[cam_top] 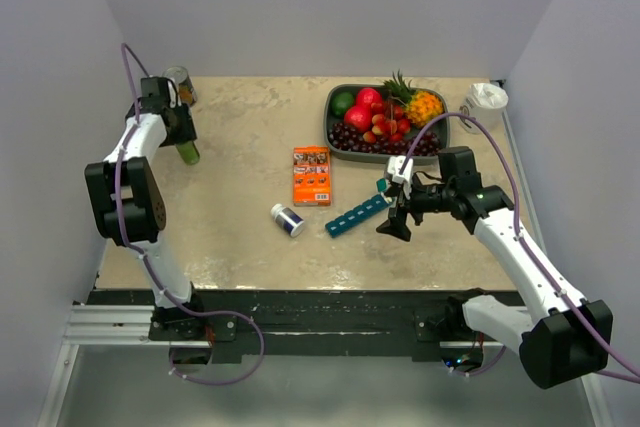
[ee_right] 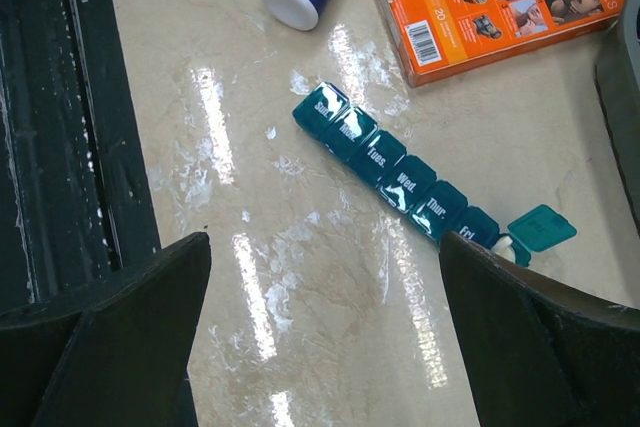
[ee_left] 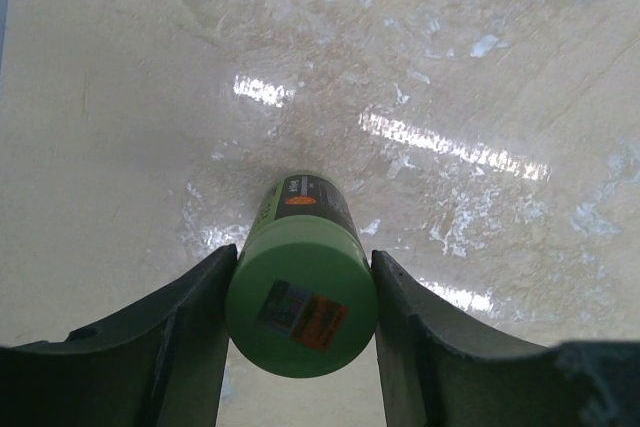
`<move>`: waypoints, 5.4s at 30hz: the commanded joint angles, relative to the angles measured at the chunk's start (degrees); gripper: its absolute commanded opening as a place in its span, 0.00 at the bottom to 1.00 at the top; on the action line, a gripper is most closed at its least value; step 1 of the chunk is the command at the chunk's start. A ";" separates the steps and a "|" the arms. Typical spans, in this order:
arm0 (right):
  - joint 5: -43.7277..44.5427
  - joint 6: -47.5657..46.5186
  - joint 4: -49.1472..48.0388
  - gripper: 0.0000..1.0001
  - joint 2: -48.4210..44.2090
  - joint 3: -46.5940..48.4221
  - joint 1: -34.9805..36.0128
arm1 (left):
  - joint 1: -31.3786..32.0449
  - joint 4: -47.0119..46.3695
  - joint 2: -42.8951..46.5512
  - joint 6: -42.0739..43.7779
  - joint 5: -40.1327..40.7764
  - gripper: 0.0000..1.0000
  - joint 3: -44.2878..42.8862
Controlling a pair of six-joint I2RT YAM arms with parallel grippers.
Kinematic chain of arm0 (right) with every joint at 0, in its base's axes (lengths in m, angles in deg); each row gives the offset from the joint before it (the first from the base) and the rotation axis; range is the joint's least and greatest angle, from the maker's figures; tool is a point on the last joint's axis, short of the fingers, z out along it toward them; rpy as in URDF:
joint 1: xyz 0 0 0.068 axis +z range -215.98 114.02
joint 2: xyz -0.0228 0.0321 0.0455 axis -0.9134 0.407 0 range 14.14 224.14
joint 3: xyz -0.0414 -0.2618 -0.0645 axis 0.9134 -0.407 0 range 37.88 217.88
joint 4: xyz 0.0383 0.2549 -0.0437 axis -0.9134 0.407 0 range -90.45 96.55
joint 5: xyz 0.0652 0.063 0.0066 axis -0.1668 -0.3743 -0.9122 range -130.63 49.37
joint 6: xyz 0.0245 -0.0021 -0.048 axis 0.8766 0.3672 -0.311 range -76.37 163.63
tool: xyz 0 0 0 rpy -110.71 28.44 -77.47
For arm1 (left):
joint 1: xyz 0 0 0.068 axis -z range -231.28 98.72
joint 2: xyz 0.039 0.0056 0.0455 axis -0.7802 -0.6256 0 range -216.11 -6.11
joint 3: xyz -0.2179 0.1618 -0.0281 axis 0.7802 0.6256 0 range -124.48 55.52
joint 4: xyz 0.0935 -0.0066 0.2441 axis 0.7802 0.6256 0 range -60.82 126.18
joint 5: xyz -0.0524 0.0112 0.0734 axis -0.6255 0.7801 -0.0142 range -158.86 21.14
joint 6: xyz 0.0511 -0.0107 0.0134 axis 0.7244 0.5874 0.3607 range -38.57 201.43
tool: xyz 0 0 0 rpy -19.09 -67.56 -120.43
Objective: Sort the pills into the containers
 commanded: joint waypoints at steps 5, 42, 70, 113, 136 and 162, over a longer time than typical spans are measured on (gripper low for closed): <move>-0.11 0.25 -1.56 0.99 -1.36 -0.39 -0.87 | -1.67 0.53 0.72 -0.89 -0.75 0.52 -3.10; 0.86 6.83 -2.36 0.99 2.59 2.59 -4.21 | 28.96 -27.49 49.59 6.92 -38.81 0.99 41.09; -2.13 13.08 -1.03 0.52 17.09 9.98 -13.61 | 62.23 -30.68 5.31 21.52 -7.78 0.66 22.48; 9.64 19.23 -8.42 0.08 37.93 21.32 -6.76 | 62.32 -24.78 -1.82 16.95 -9.97 0.34 19.22; 9.91 12.55 -1.83 0.04 35.99 17.62 -6.76 | 60.12 -24.43 -2.87 14.85 -14.11 0.32 18.96; 14.75 9.74 0.54 0.04 36.53 15.07 -6.94 | 59.15 -24.51 -3.84 13.08 -17.01 0.29 18.96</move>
